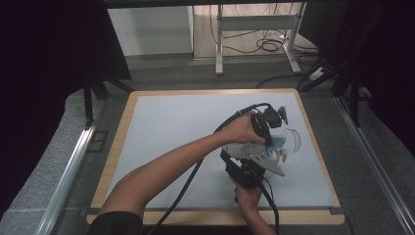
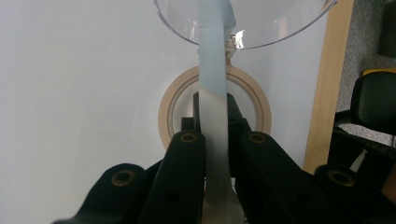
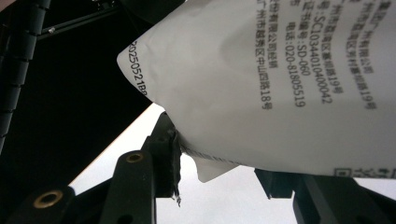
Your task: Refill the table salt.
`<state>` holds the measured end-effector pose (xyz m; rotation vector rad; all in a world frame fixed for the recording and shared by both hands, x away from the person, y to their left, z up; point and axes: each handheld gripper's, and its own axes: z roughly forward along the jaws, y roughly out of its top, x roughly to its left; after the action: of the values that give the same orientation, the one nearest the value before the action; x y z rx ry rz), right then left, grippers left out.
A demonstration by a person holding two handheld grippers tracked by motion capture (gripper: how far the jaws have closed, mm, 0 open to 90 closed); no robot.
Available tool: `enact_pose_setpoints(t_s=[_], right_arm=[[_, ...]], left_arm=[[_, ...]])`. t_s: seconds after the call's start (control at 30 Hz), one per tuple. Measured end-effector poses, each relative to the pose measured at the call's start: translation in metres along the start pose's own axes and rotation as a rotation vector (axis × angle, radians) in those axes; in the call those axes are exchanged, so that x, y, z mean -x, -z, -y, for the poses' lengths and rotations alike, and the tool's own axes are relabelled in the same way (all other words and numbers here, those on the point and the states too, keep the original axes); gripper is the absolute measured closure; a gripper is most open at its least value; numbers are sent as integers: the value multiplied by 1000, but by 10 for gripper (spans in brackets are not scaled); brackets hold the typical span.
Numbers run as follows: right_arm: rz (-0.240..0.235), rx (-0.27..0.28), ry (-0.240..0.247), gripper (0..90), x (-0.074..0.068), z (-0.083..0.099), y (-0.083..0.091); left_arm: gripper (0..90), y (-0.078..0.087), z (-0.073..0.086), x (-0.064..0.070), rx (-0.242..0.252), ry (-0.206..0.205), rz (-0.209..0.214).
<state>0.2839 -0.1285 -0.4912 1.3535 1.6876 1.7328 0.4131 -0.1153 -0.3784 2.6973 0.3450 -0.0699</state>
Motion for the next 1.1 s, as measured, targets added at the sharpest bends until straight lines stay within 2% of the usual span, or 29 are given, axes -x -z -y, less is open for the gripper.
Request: enact_pose_setpoints(t_s=[0.17, 0.37, 1.1], right_arm=[[-3, 0, -5, 563, 0, -1, 0], [-6, 7, -34, 564, 0, -2, 3], [-10, 7, -27, 565, -1, -3, 3]], left_arm=[[900, 0, -1, 0, -7, -1, -1], [900, 0, -4, 3, -14, -1, -2], [900, 1, -3, 2, -10, -2, 2]])
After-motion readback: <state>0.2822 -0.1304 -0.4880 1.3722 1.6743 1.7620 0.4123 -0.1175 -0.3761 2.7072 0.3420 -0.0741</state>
